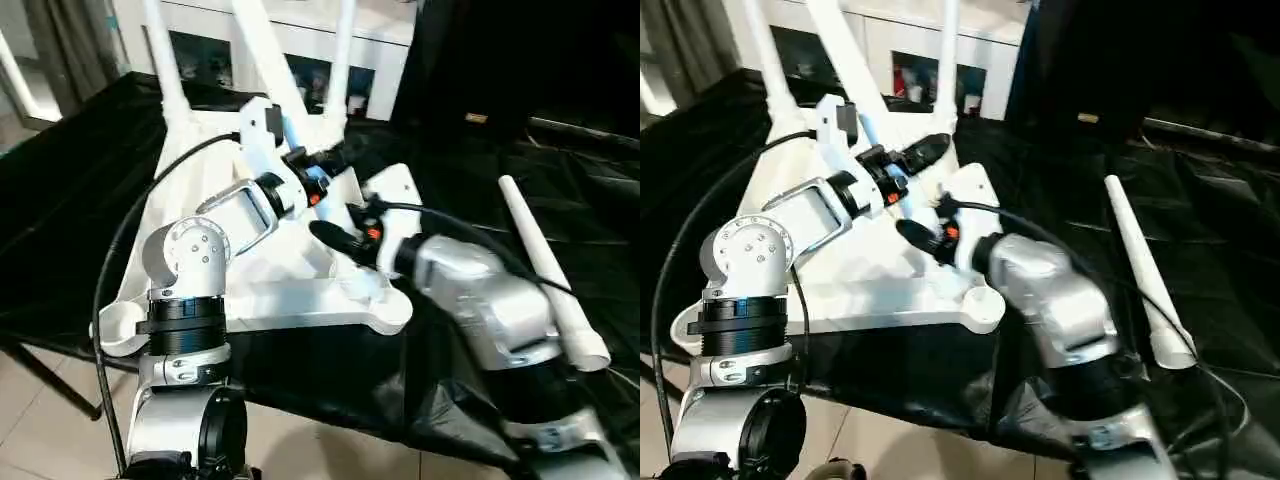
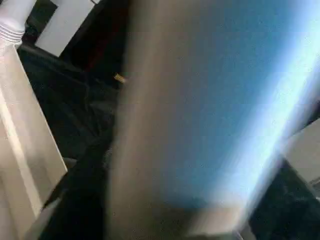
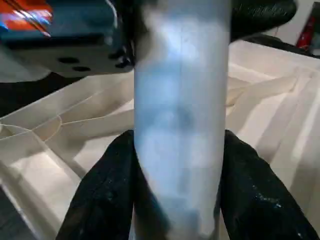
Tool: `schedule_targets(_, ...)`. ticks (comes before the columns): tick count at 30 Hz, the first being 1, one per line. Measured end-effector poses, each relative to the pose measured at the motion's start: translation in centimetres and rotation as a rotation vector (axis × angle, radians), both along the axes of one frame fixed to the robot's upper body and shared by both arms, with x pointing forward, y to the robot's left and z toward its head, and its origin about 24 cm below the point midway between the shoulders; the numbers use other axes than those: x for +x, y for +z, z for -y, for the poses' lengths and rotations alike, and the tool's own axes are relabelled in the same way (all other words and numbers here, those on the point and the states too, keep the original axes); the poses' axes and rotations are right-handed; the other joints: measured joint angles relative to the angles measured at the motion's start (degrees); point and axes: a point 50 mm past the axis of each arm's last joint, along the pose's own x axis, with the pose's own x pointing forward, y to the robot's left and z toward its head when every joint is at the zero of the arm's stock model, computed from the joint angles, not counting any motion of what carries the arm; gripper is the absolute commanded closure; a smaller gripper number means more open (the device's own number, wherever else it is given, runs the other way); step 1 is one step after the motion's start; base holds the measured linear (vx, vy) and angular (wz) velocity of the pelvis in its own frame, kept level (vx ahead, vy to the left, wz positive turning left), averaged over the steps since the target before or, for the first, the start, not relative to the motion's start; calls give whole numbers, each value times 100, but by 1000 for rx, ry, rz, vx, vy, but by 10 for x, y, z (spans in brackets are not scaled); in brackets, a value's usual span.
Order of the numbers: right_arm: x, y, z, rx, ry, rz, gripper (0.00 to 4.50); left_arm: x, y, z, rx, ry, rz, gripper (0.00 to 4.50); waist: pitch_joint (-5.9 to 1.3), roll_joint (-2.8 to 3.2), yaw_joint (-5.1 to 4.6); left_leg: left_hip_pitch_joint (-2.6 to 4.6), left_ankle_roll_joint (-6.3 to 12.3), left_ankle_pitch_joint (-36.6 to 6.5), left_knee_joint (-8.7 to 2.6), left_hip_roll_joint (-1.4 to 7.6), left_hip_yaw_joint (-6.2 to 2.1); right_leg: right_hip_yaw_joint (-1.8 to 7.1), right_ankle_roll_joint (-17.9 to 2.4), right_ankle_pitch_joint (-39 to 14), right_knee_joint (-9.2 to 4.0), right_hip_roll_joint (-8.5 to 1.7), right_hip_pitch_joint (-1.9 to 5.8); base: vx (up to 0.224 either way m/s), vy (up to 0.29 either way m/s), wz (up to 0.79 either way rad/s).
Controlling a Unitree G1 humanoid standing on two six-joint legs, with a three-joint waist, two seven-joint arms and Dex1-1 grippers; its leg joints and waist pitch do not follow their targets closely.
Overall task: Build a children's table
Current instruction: Pick table leg
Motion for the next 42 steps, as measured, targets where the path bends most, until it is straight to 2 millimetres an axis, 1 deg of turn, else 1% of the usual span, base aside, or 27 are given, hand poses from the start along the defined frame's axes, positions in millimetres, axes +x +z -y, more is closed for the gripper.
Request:
schedule_targets(2, 1, -1, 0, -10, -18, 3, 267, 0, 0, 1, 1, 2, -3, 154, 3, -7, 4, 0, 0, 0, 1, 0, 0, 1, 1, 1, 0, 0, 0, 0, 0, 0)
schedule_targets(5, 2, -1, 0, -13, -27, 15, 268, 0, 0, 0, 2, 8, -1, 166, 6, -10, -3, 0, 0, 0, 1, 0, 0, 1, 1, 1, 0, 0, 1, 0, 0, 0)
schedule_targets(8, 2, 0, -1, -14, -29, 19, 268, 1, 1, -2, 18, 18, 9, 197, 5, -12, -3, 1, 0, 0, 1, 0, 0, 1, 2, 2, 2, 0, 0, 0, 0, 0)
schedule_targets(10, 2, 0, -2, -14, -27, 19, 268, 2, 1, -4, 33, 30, 14, 199, 5, -14, -4, 1, 0, 0, 1, 0, 0, 1, 2, 2, 2, 0, 0, 0, 0, 0)
schedule_targets(11, 2, 0, -2, -14, -27, 18, 268, 2, 1, -4, 37, 30, 16, 212, 6, -16, 1, 1, 0, 0, 2, 0, 0, 1, 2, 2, 2, 0, 0, 0, 0, 0)
schedule_targets(13, 3, 0, -3, -11, -28, 18, 268, 2, 1, -5, 47, 36, 21, 223, 5, -18, 2, 1, 0, 0, 2, 0, 0, 2, 2, 2, 2, 0, 1, 0, 0, 0)
schedule_targets(16, 3, -1, -5, -5, -26, 17, 268, 3, 1, -7, 73, 50, 31, 226, 4, -18, 0, 1, -1, 0, 2, 0, 0, 1, 2, 3, 3, 0, 0, 0, 0, 0)
schedule_targets(17, 3, -1, -5, -3, -26, 20, 268, 3, 2, -7, 76, 50, 35, 236, 4, -18, 3, 1, -1, 0, 2, 0, 0, 1, 2, 3, 3, 0, 1, 0, 0, 0)
schedule_targets(18, 3, -1, -5, 0, -25, 21, 268, 3, 2, -7, 78, 50, 37, 236, 4, -18, 2, 2, 0, 0, 3, 0, 0, 1, 2, 4, 3, 0, 1, 0, 0, 0)
schedule_targets(19, 3, -1, -6, 7, -21, 23, 212, 3, 2, -8, 81, 53, 40, 239, 4, -17, 0, 1, -1, 0, 3, 0, 0, 2, 2, 4, 3, 0, 1, 0, 0, 0)
schedule_targets(20, 3, 0, -7, 37, -13, 10, 198, 4, 3, -10, 89, 48, 49, 241, 5, -17, -5, 1, -1, 1, 3, 1, 0, 1, 2, 5, 4, 1, 0, 0, 0, 0)
schedule_targets(21, 4, 1, -5, 73, -14, -6, 198, 4, 4, -11, 90, 37, 58, 241, 5, -17, -5, 1, -1, 1, 3, 1, 0, 2, 2, 4, 6, 1, -1, 0, 0, 0)
schedule_targets(23, 5, 5, 4, 162, 3, -56, 194, 2, 7, -11, 92, -13, 84, 244, 4, -19, 20, 2, 1, 0, 5, 0, 0, 2, 2, 4, 4, 0, 4, 0, 0, 0)
schedule_targets(24, 4, 7, 6, 182, 19, -70, 164, 1, 8, -10, 93, -37, 95, 258, 3, -19, 16, 2, 1, 0, 5, 0, 0, 2, 1, 5, 3, 0, 4, 0, 0, 0)
schedule_targets(25, 3, 7, 8, 201, 40, -90, 155, 0, 9, -10, 95, -64, 105, 262, 3, -19, 13, 2, 1, 0, 6, 0, 0, 3, 0, 6, 4, 0, 4, 0, 0, 0)
schedule_targets(28, -2, 11, 25, 199, 145, -122, 154, -9, 14, -8, 108, -238, 162, 264, 4, -19, 24, 1, 1, 0, 9, 0, 1, 1, 0, 6, 9, 0, 2, 0, 0, 0)
schedule_targets(29, -6, 16, 31, 198, 206, -123, 154, -14, 19, -8, 95, -317, 191, 265, 4, -19, 24, 4, 1, 0, 9, 0, 1, 2, 0, 5, 12, 0, 3, 0, 0, 0)
schedule_targets(31, -11, 24, 39, 213, 282, -122, 154, -20, 26, -8, 63, -401, 229, 265, 3, -19, 23, 11, 0, 0, 9, 2, 1, 1, -1, 5, 17, 0, 6, 0, 0, 0)
schedule_targets(32, -14, 27, 40, 230, 313, -125, 154, -22, 29, -8, 54, -431, 247, 265, 3, -19, 22, 15, -2, 2, 9, 2, 1, 2, -1, 4, 23, 0, 7, 0, 0, 0)
schedule_targets(36, -20, 29, 45, 282, 386, -193, 154, -25, 38, -9, 73, -512, 282, 265, 3, -19, 13, 24, -8, 6, 17, 2, 1, 6, -3, 6, 38, 0, 8, 0, 0, 0)
schedule_targets(42, -25, 28, 50, 261, 451, -248, 154, -27, 40, -13, 104, -593, 288, 266, 3, -21, 26, 24, -15, 10, 22, 2, 1, 6, -7, 9, 39, -2, 10, 0, 0, 0)
